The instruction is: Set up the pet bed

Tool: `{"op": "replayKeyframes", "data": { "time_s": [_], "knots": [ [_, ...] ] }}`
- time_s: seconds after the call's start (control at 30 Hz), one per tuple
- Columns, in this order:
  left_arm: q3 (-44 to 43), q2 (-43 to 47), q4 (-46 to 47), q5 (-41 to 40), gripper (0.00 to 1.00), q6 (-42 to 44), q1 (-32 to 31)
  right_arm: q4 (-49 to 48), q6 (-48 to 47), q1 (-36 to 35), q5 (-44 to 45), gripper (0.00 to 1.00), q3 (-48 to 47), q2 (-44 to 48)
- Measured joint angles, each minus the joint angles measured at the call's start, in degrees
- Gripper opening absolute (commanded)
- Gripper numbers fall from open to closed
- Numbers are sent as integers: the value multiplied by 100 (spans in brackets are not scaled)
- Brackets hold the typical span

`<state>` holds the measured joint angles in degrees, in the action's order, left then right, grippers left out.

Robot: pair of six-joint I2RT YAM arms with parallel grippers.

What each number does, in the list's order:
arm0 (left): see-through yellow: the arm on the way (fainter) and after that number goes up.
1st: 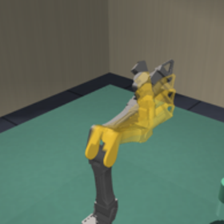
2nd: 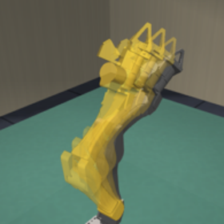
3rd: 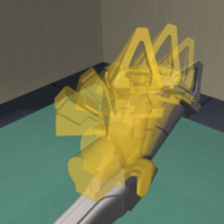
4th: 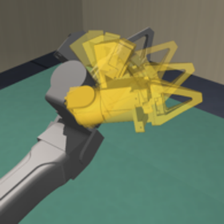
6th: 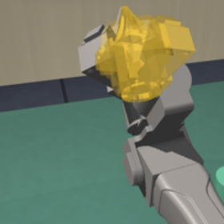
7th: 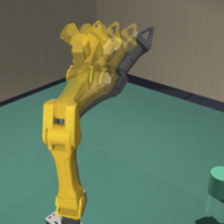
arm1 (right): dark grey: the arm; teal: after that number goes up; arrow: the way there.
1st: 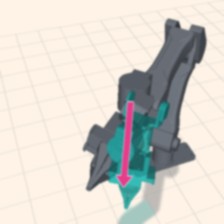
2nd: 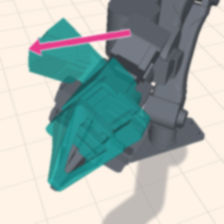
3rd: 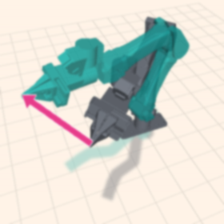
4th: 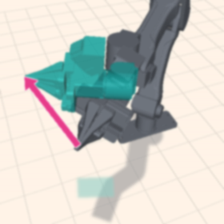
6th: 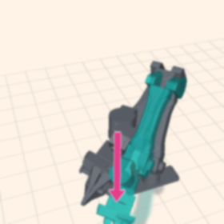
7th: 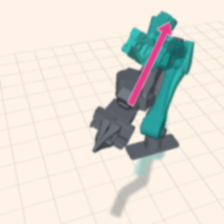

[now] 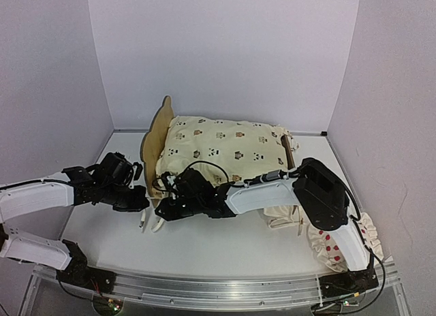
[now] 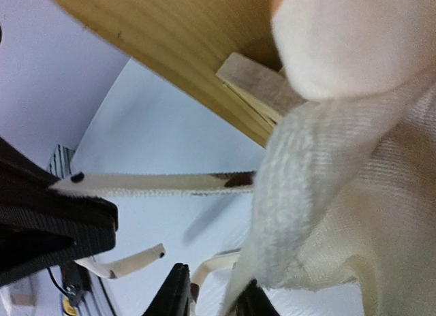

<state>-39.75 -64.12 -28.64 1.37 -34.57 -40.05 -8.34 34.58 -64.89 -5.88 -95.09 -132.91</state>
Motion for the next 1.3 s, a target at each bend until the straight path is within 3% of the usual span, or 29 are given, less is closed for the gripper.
{"op": "replayKeyframes", "data": {
  "time_s": [0.17,0.3,0.53,0.93,1.17,1.3],
  "knots": [
    [0,62,-4,-97,0,-2,-2,185,65,-16,15,0,-244,-4],
    [-6,64,-71,-126,0,0,-2,573,-85,-18,214,0,-281,142],
    [-134,64,-236,-137,0,2,-2,856,-293,43,884,1,646,1023],
    [-148,23,-234,3,0,4,-2,982,-332,148,1334,14,1403,1124],
    [-149,-82,-92,13,0,9,-2,1106,-219,147,582,40,1235,1100],
    [-149,-124,-16,17,0,17,-2,1096,-88,112,301,45,1131,1087]
  ]
}}
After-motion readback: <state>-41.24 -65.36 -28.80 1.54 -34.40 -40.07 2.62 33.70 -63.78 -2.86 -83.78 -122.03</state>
